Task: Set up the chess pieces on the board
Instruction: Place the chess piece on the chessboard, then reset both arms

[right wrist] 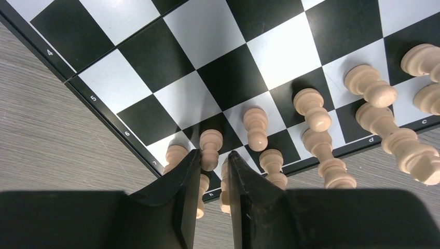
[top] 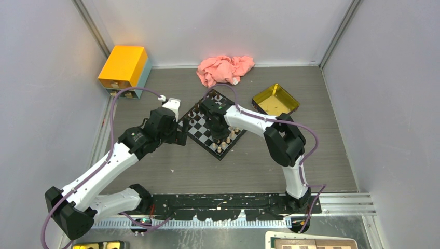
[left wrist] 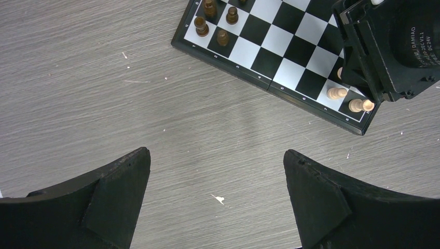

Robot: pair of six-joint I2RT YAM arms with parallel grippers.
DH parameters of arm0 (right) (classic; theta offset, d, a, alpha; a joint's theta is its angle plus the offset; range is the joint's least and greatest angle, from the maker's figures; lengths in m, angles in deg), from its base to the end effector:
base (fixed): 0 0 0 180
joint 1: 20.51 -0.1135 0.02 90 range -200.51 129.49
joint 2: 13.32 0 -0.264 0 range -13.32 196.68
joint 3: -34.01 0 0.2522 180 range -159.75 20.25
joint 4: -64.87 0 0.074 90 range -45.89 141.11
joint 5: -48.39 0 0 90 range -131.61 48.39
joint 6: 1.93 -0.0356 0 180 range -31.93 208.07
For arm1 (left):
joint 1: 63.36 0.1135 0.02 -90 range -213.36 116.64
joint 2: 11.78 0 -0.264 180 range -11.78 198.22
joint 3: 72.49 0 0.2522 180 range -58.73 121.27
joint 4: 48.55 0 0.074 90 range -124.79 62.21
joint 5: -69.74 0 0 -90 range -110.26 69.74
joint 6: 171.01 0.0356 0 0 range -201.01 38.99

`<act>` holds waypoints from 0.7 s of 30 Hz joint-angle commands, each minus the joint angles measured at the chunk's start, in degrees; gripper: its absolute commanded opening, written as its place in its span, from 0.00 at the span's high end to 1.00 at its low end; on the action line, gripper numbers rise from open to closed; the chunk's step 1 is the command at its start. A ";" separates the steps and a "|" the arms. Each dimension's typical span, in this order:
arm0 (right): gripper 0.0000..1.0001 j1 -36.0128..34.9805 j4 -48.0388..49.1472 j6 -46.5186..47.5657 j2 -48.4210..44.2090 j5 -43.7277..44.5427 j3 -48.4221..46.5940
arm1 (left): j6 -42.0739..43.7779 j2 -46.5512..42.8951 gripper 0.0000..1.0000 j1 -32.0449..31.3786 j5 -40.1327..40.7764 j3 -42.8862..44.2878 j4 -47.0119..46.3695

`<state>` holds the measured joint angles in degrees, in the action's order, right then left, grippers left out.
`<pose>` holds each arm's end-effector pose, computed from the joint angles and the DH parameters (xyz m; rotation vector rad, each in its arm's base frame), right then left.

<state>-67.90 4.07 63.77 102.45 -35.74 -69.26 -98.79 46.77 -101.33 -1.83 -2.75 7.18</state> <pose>0.2819 0.3011 0.1919 -0.5481 2.7899 0.1262 0.1697 -0.1182 0.3121 0.2489 2.2884 -0.1205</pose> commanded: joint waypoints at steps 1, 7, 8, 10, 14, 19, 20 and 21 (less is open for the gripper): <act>0.68 0.16 -1.53 0.10 -3.91 0.71 -3.78 | -0.13 -0.80 0.00 0.09 0.46 1.02 -1.77; 0.68 0.14 -3.19 0.16 -7.11 1.47 -7.44 | -0.15 -0.88 0.00 0.03 0.63 2.08 -1.63; 0.68 0.14 -3.21 0.13 -7.88 1.88 -7.91 | -0.15 -0.89 0.00 0.09 0.64 2.30 -1.52; 0.68 0.14 -2.70 0.24 -9.52 3.35 -8.58 | -0.21 -0.84 0.00 0.08 0.87 2.67 -1.32; 0.67 2.06 0.56 1.21 -14.05 10.42 -6.53 | 0.09 -0.12 0.00 0.05 2.58 4.34 -0.76; 0.64 11.25 3.47 0.57 -18.84 14.89 -4.34 | 1.16 1.31 0.00 0.73 7.43 7.86 -2.02; 0.64 13.19 3.98 0.71 -19.69 15.82 -3.63 | 1.68 1.51 0.00 1.39 7.92 7.79 -2.98; 0.63 15.37 4.77 0.86 -20.64 17.22 -2.60 | 2.26 1.69 0.00 2.36 8.05 7.44 -4.08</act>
<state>-60.21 5.09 64.23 86.47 -26.22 -74.16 -98.42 48.06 -100.98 2.00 2.32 7.21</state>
